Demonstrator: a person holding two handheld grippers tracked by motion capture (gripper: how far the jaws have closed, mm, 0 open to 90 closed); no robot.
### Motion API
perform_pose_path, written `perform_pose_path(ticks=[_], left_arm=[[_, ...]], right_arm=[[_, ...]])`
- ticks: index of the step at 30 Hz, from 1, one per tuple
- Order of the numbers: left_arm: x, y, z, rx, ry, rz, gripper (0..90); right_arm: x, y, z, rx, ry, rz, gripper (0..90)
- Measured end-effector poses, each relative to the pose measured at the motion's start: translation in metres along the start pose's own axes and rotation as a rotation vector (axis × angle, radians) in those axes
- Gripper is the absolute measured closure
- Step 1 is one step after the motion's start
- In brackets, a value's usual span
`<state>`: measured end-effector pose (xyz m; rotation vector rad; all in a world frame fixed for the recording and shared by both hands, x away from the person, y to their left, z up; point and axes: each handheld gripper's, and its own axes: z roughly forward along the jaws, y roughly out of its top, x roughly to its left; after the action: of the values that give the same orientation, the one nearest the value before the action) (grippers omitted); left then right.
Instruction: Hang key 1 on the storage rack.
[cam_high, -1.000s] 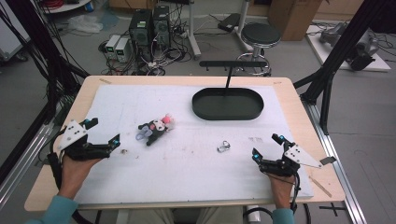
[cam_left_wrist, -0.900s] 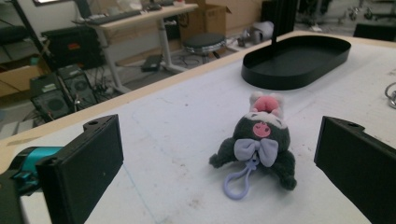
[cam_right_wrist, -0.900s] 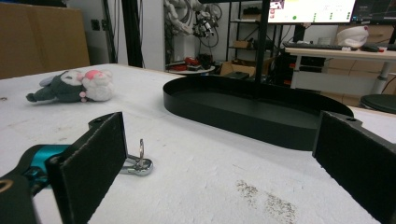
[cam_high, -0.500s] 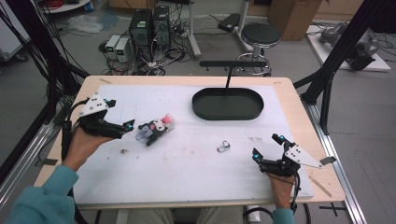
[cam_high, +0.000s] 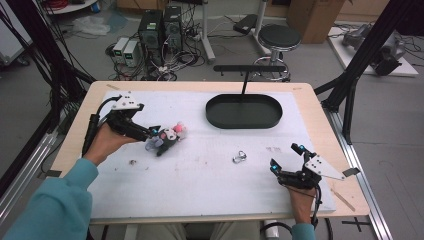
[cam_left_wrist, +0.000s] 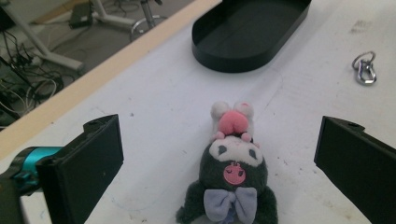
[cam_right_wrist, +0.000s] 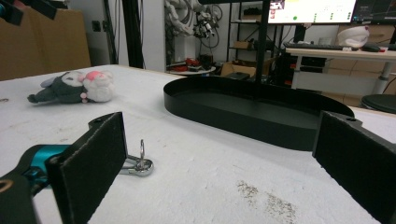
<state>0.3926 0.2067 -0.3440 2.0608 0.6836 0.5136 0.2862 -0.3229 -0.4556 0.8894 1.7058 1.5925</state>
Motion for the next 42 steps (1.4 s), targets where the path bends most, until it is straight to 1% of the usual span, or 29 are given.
perform_pose_path(ticks=[1, 3, 6, 10, 13, 16, 20, 22, 23, 25, 27, 29, 30, 33, 34, 37, 39, 40, 41, 42], left_arm=[[0.0, 0.0, 0.004, 0.009, -0.006, -0.006, 1.7], [0.001, -0.001, 0.011, 0.036, -0.023, -0.004, 1.7], [0.003, -0.001, 0.02, 0.064, -0.033, -0.011, 1.7], [0.005, -0.004, 0.031, 0.094, -0.039, -0.022, 1.7], [0.004, -0.007, 0.038, 0.123, -0.043, -0.017, 1.7], [0.004, -0.008, 0.044, 0.141, -0.051, -0.017, 1.7], [0.003, -0.011, 0.052, 0.178, -0.058, -0.011, 1.7], [0.002, -0.013, 0.056, 0.194, -0.055, -0.015, 1.7], [0.003, -0.013, 0.057, 0.204, -0.058, -0.014, 1.7], [0.003, -0.015, 0.06, 0.212, -0.07, -0.026, 1.7], [0.002, -0.017, 0.064, 0.234, -0.07, -0.029, 1.7], [0.001, -0.018, 0.068, 0.258, -0.079, -0.022, 1.7], [-0.001, -0.018, 0.07, 0.263, -0.079, -0.028, 1.7], [-0.003, -0.019, 0.074, 0.275, -0.086, -0.026, 1.7], [-0.004, -0.02, 0.076, 0.293, -0.079, -0.022, 1.7], [-0.004, -0.022, 0.079, 0.324, -0.066, -0.02, 1.7], [-0.004, -0.023, 0.082, 0.337, -0.063, -0.029, 1.7], [-0.004, -0.024, 0.082, 0.349, -0.064, -0.023, 1.7], [-0.005, -0.024, 0.083, 0.348, -0.062, -0.03, 1.7], [-0.004, -0.024, 0.084, 0.357, -0.063, -0.025, 1.7]], right_arm=[[0.0, 0.0, 0.0, 0.001, 0.0, 0.001, 2.3], [0.0, 0.0, 0.0, 0.001, 0.001, 0.001, 2.3], [0.0, 0.0, 0.0, 0.001, 0.001, 0.002, 2.4], [0.0, 0.0, 0.0, 0.001, 0.002, 0.003, 2.4], [0.0, 0.0, 0.0, 0.003, 0.002, 0.005, 2.4], [0.0, 0.0, 0.0, 0.002, 0.002, 0.001, 2.4], [0.0, 0.0, 0.0, 0.003, 0.001, 0.001, 2.4], [0.0, 0.0, 0.0, 0.003, 0.001, 0.0, 2.3], [0.0, 0.0, 0.0, 0.002, 0.001, -0.001, 2.4], [0.0, 0.0, 0.0, 0.003, 0.001, -0.002, 2.4], [0.0, 0.0, 0.0, 0.003, 0.001, -0.001, 2.4], [0.0, 0.0, 0.0, 0.003, 0.0, -0.001, 2.3], [0.0, 0.0, 0.0, 0.002, 0.001, 0.0, 2.3], [0.0, 0.0, 0.0, 0.002, 0.0, -0.004, 2.4], [0.0, 0.0, 0.0, 0.002, 0.0, -0.004, 2.4], [0.0, 0.0, 0.0, 0.004, 0.0, 0.0, 2.4], [0.0, 0.0, 0.0, 0.004, 0.0, 0.0, 2.4], [0.0, 0.0, 0.0, 0.004, 0.0, -0.001, 2.4], [0.0, 0.0, 0.0, 0.004, 0.0, -0.001, 2.3], [0.0, 0.0, 0.0, 0.006, 0.001, 0.003, 2.3]])
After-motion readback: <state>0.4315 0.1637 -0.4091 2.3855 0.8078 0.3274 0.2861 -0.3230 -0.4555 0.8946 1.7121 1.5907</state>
